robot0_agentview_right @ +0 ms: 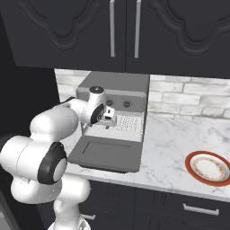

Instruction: Pick up the bagel from the plate, place it on the toaster oven rack, close the door, and set the timer.

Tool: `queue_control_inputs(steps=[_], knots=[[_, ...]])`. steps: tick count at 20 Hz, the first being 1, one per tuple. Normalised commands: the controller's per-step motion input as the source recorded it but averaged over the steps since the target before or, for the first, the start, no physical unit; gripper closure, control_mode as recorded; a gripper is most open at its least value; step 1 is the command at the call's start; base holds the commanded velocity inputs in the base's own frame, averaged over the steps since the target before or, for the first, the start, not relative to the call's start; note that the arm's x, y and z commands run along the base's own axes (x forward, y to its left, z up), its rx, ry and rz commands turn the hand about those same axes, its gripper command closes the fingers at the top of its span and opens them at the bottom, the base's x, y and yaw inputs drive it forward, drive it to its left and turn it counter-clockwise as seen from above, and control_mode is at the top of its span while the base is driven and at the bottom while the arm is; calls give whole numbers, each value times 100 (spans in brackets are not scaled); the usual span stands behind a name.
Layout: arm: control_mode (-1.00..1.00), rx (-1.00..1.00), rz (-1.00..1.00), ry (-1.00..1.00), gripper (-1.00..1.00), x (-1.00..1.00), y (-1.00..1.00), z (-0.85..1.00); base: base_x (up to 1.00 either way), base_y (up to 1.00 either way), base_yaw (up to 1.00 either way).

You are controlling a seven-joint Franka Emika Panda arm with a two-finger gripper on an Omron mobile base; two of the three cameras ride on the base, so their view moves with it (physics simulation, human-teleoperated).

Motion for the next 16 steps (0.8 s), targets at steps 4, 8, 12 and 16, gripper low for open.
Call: queue_control_inputs(steps=[4, 8, 12, 16], knots=[[-100, 2, 0, -7, -100, 51, 11, 0, 0, 0, 0], [-100, 1, 0, -19, -100, 8, 11, 41, 0, 0, 0], [-100, 0, 0, -9, -100, -93, -14, 86, 0, 0, 0], [-100, 3, -2, 2, -100, -99, -39, 72, 0, 0, 0]])
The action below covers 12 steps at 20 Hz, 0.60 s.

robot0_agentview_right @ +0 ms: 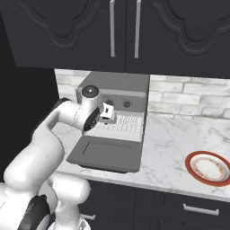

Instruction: Pick up the bagel from the plate, place it on the toaster oven rack, close the door, and set the timer.

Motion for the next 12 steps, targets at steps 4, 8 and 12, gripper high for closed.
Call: queue_control_inputs(steps=[4, 8, 12], knots=[[-100, 28, -6, 21, -100, -61, -80, 28, 0, 0, 0], [-100, 42, -8, 24, -100, -42, -96, 9, 0, 0, 0], [-100, 34, -13, 14, -100, -39, -91, 1, 0, 0, 0]])
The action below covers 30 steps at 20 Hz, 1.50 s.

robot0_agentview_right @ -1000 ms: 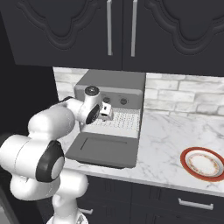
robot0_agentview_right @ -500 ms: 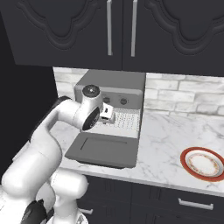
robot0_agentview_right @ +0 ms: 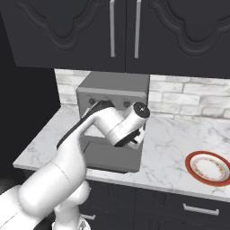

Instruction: Pick up the bagel from the plate, place it on the toaster oven rack, close the door, and set the timer.

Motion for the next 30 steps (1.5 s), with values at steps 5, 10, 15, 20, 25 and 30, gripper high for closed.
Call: queue_control_inputs(steps=[5, 10, 15, 20, 25, 30], knots=[[-100, 25, -17, 6, -100, -42, -61, -22, 0, 0, 0], [-100, 21, -16, 2, -100, -49, -36, -44, 0, 0, 0], [-100, 18, -11, 0, -100, -32, -1, -35, 0, 0, 0], [-100, 10, -6, 0, -100, 0, 5, -28, 0, 0, 0], [-100, 6, -4, 0, -100, 0, 14, -35, 0, 0, 0], [-100, 4, -4, 0, -100, 0, 16, -30, 0, 0, 0]])
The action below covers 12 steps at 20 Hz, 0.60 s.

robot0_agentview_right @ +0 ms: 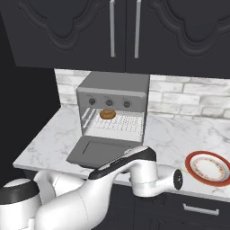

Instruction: Pick up the bagel from the plate, place it on the toaster oven rack, close the door, and set the timer.

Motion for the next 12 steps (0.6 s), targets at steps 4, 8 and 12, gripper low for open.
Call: queue_control_inputs(steps=[4, 8, 12], knots=[[-100, 3, -4, 0, -100, 12, 18, -18, 0, 0, 0], [-100, 1, -6, 0, -100, 38, 17, -2, 0, 0, 0], [-100, 0, -7, 0, -100, 30, 1, -13, 0, 0, 0]])
